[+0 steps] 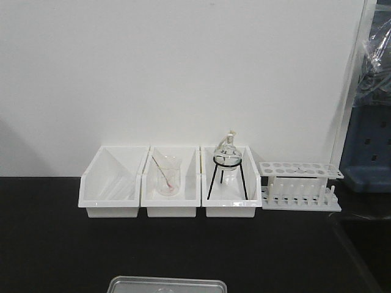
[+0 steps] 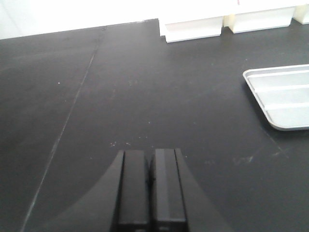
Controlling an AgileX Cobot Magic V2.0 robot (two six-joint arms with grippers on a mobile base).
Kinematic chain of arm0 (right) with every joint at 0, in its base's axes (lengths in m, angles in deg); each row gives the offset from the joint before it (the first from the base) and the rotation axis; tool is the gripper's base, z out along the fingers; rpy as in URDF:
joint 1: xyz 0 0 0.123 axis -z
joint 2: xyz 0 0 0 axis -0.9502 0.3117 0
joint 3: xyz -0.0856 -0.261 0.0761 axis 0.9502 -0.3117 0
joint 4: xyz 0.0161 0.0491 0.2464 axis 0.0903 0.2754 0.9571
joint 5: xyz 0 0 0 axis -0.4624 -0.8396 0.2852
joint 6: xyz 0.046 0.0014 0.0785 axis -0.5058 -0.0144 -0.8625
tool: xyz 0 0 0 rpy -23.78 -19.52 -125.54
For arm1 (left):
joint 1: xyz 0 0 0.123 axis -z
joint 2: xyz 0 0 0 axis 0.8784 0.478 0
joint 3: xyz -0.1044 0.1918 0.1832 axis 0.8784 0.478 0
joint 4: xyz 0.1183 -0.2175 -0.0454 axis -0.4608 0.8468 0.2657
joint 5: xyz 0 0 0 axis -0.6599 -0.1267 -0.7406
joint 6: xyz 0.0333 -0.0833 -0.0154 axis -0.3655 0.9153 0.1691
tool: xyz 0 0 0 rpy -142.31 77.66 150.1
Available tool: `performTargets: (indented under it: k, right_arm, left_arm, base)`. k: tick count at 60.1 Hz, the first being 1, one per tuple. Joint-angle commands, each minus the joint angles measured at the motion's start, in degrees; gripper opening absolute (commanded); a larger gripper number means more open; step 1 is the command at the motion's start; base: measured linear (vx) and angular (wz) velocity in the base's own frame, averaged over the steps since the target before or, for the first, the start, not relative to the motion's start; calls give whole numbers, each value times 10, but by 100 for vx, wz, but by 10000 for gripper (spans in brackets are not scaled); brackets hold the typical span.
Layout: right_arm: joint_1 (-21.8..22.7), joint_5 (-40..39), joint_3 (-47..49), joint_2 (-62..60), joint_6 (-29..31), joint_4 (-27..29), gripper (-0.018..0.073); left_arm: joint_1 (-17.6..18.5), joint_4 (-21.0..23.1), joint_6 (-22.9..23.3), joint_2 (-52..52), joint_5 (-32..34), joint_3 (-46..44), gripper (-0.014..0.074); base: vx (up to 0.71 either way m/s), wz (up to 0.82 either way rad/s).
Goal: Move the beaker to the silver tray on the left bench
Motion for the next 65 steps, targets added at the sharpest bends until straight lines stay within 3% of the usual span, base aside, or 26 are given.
performTargets:
  k: [1, 65]
  right_arm:
    - [1, -34, -3, -8, 9, -16, 90]
    - [3, -36, -3, -7, 9, -16, 90]
  left_arm:
    - [3, 2, 1, -4, 47, 11, 1]
    - [3, 2, 1, -4, 47, 11, 1]
  base:
    - [0, 0]
    - [0, 0]
